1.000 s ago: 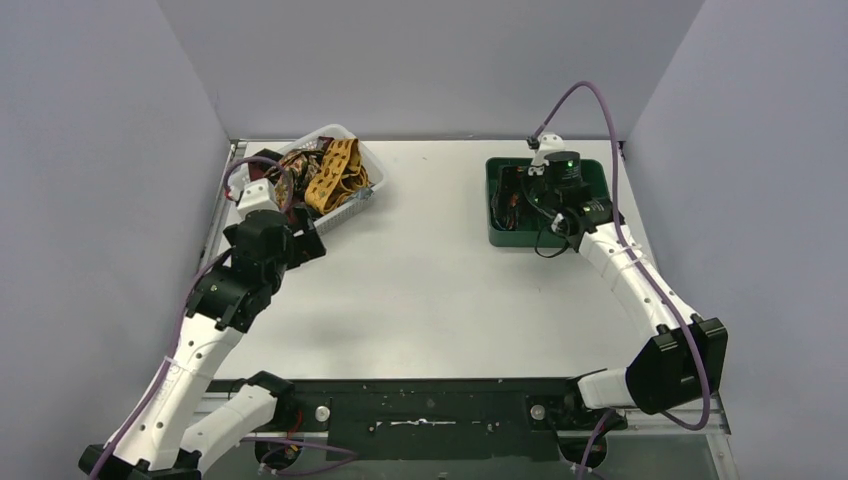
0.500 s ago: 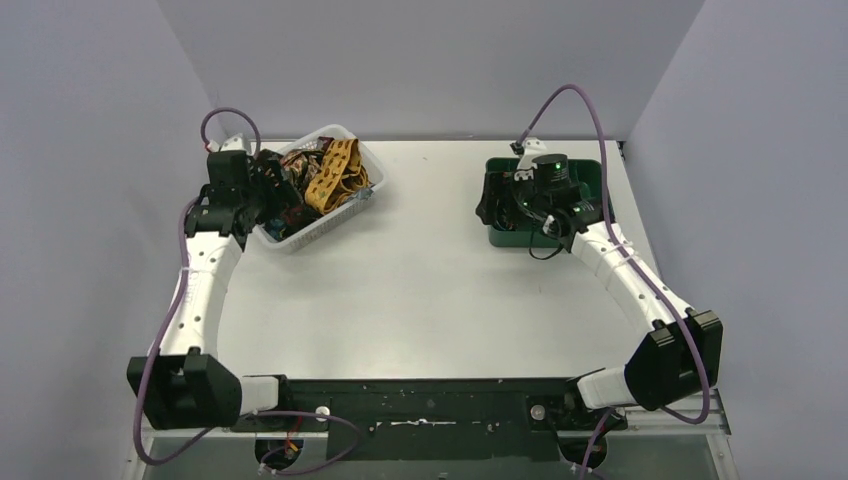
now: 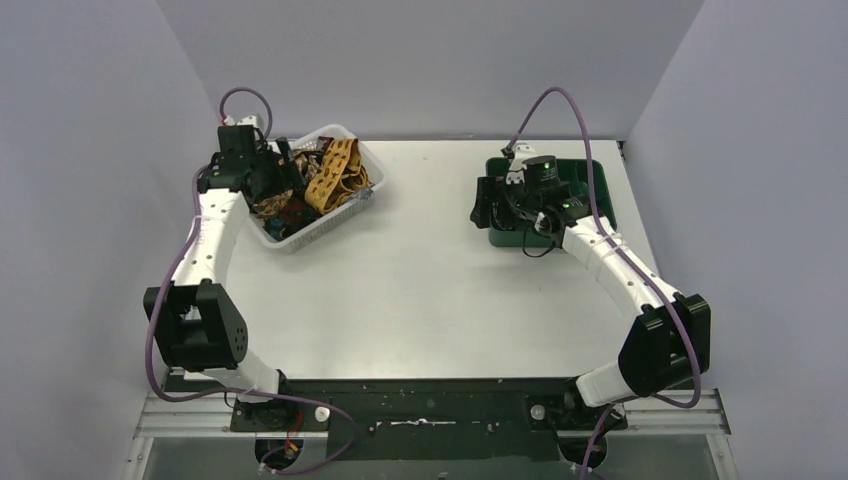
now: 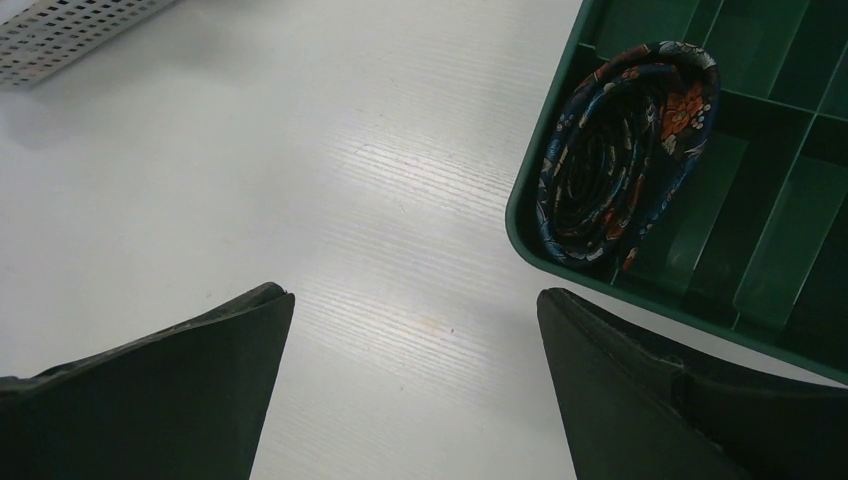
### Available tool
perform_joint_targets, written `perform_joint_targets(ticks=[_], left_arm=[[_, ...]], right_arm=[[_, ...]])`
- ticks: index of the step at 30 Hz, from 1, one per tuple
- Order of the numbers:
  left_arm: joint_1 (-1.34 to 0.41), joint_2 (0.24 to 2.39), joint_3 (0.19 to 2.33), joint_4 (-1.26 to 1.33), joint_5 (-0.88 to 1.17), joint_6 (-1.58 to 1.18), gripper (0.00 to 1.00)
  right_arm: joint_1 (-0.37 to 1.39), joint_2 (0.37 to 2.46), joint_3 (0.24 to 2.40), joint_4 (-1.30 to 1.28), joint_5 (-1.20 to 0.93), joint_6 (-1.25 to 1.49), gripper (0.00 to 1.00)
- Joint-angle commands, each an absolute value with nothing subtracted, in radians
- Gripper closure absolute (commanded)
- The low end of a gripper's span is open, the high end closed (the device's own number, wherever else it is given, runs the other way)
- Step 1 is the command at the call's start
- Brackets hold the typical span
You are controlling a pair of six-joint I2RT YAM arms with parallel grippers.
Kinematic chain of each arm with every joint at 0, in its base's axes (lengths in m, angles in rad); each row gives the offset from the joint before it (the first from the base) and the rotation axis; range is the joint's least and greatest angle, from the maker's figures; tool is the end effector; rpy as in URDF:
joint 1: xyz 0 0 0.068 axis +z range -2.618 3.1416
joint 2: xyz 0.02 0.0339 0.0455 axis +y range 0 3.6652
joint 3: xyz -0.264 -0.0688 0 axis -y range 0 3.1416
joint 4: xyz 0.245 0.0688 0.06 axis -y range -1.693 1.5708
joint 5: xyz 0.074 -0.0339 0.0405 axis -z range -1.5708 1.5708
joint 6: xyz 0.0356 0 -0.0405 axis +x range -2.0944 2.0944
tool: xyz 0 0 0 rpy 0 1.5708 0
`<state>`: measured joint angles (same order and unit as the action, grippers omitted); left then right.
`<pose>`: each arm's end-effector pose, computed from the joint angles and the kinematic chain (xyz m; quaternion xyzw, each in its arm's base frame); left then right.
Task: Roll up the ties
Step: Pick up the tie from the bin.
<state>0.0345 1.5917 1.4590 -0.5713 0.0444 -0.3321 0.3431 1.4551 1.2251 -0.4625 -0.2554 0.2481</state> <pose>0.3597 0.0108 0.3336 -0.1562 0.8938 -0.0822 0.4122 0.3032 0.1179 0.3091 -0.0967 0.8942 0.2331 0.3698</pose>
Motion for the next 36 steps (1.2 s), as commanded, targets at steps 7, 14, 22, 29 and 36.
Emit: perform_joint_targets(ticks=[7,14,22,29,36], left_arm=[[0.245,1.557,1.444,-0.530,0.104,-0.277,0.16],[0.272,1.686,1.550,-0.573,0.225,-0.142,0.16],[0.285,1.826,1.617,-0.596,0.216,-0.095,0.31],[0.290,1.841,1.648,-0.621,0.227,-0.091,0.68],[0.287,1.764,1.765,-0.717,0.249,-0.108,1.00]], right_arm=[[0.353,1.482,1.291,-0.450,-0.265,0.245,0.00],[0.353,1.491,1.293,-0.455,-0.265,0.242,0.00],[0.353,1.501,1.301,-0.470,-0.264,0.236,0.00],[0.354,1.505,1.304,-0.480,-0.267,0.233,0.00],[0.354,1.514,1.306,-0.483,-0.281,0.246,0.00]])
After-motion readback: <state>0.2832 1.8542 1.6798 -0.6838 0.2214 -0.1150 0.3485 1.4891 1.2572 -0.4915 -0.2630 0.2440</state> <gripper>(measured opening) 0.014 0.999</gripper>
